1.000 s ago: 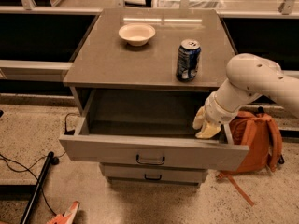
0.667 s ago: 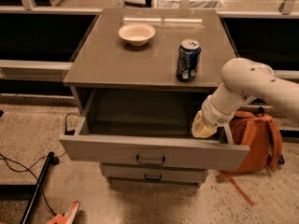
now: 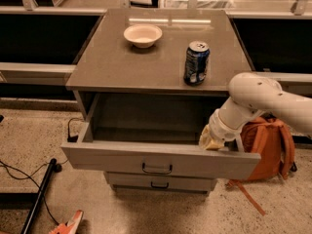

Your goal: Open top drawer

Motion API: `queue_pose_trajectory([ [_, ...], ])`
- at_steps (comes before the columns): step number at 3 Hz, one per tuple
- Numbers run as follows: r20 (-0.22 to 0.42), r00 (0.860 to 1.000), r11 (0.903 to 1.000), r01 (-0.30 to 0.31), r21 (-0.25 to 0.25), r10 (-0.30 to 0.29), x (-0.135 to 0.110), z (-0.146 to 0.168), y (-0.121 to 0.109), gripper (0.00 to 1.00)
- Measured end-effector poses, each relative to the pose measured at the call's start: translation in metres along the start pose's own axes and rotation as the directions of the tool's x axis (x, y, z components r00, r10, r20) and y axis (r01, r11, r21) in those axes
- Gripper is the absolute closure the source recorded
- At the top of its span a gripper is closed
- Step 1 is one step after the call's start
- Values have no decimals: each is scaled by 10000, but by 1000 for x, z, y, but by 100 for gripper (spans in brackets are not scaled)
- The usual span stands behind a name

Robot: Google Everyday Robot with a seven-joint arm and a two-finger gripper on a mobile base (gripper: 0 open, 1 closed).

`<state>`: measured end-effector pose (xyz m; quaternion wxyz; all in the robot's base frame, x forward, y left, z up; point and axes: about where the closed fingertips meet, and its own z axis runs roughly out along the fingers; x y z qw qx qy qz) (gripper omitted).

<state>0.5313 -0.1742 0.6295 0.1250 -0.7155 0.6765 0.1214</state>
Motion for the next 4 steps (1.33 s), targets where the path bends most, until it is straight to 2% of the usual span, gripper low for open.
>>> queue_pose_trajectory([
  [2,304,9994,9950,191,-980,-162,-6,18,42,100],
  [4,496,9986,9811,279,-1914,-187,-10,12,98,100],
])
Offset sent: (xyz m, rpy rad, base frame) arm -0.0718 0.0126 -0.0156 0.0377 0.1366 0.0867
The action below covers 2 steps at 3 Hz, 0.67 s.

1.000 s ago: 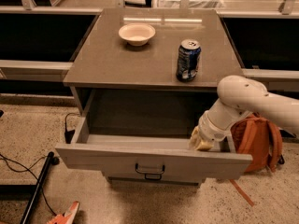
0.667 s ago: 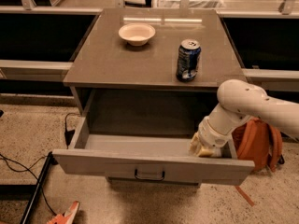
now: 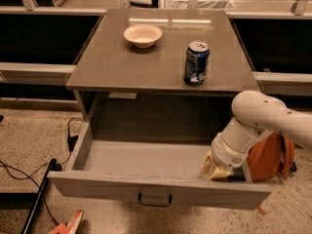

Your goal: Open top drawer

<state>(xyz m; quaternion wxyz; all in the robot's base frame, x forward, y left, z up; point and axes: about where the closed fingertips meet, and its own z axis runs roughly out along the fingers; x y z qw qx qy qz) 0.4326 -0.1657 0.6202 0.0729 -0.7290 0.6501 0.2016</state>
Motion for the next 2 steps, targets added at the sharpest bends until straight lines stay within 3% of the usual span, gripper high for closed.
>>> queue_pose_trajectory([
  [2,511,9981,9978,-302,-588,332,-8,0,52,100],
])
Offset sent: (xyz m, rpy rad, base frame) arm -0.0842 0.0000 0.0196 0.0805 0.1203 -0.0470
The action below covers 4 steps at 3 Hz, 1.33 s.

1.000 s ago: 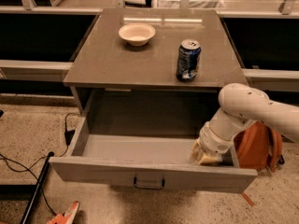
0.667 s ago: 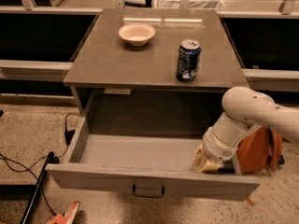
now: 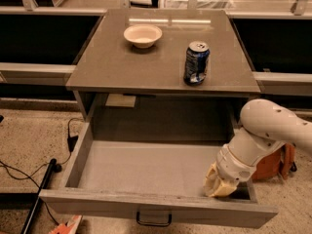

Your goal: Open top drawer

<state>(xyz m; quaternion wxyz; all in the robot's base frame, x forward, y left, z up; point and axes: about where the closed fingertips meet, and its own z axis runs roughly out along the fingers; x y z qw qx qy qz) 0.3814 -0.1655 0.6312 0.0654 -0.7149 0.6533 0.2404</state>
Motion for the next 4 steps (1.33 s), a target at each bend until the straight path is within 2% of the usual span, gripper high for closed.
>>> queue_pose_trajectory([
  [1,329,9994,10000,-99,-7,99,-4,0,14,100],
  [2,466,9988,9970,109,766,-145,-7,-18,-4,97],
  [3,536,9977,9794,293,1998,-408,-8,-53,-23,90],
  [4,617,9951,9570,563,2846,-769,-13,-84,-26,72],
])
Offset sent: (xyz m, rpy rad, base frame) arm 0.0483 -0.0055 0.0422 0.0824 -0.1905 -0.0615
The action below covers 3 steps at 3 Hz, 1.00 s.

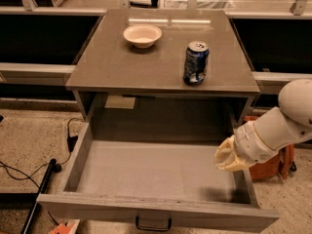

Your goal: Open top drawer

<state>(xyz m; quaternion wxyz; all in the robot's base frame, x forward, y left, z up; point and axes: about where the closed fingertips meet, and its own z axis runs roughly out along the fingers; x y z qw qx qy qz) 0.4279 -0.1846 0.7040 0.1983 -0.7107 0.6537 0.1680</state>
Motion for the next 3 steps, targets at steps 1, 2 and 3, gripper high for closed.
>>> queue_pose_trajectory([
  [1,25,10000,9999,61,119,-61,-1,-4,-2,50],
  [2,25,10000,9999,61,118,-61,-1,-4,-2,26],
  [3,25,10000,9999,61,118,-62,-1,-4,-2,3],
])
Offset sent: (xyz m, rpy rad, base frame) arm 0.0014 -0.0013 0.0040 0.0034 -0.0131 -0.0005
